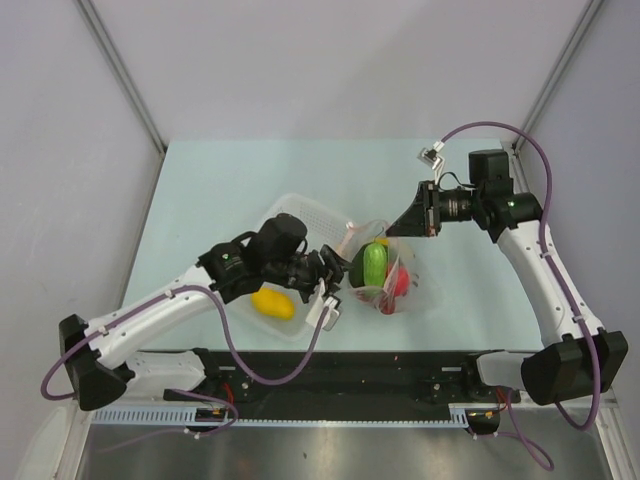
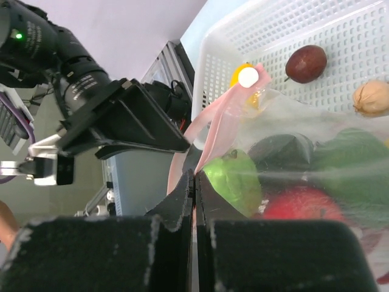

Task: Place the food in the zip-top bag and seal the zipper
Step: Adjust the zipper food storage bag at the center of the board.

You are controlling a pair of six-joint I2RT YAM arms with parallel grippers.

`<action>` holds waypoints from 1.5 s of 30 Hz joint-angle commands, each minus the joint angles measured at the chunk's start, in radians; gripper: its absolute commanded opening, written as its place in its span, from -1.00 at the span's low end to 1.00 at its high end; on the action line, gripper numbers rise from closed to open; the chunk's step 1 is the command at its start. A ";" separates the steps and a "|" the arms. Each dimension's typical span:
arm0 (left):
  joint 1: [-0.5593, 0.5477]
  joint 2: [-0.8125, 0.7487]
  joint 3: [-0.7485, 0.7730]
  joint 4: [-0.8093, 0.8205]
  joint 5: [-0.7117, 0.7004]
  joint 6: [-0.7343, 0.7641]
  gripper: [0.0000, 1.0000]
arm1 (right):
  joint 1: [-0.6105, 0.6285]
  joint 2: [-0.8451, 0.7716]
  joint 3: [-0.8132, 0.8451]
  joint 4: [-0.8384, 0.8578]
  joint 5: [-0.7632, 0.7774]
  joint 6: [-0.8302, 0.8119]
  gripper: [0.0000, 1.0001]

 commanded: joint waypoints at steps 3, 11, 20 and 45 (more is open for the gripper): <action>-0.045 0.041 0.004 0.164 0.012 0.052 -0.52 | 0.001 -0.041 0.111 -0.169 0.015 -0.167 -1.00; -0.155 0.165 0.226 0.363 -0.012 -0.468 -1.00 | 0.035 -0.077 0.185 -0.304 0.234 -0.384 -1.00; -0.186 0.268 0.314 0.334 -0.222 -0.768 -1.00 | 0.188 -0.117 0.131 -0.305 0.352 -0.467 -1.00; 0.336 -0.089 -0.019 0.182 0.326 -0.668 0.70 | 0.210 -0.212 0.150 -0.268 0.296 -0.600 -1.00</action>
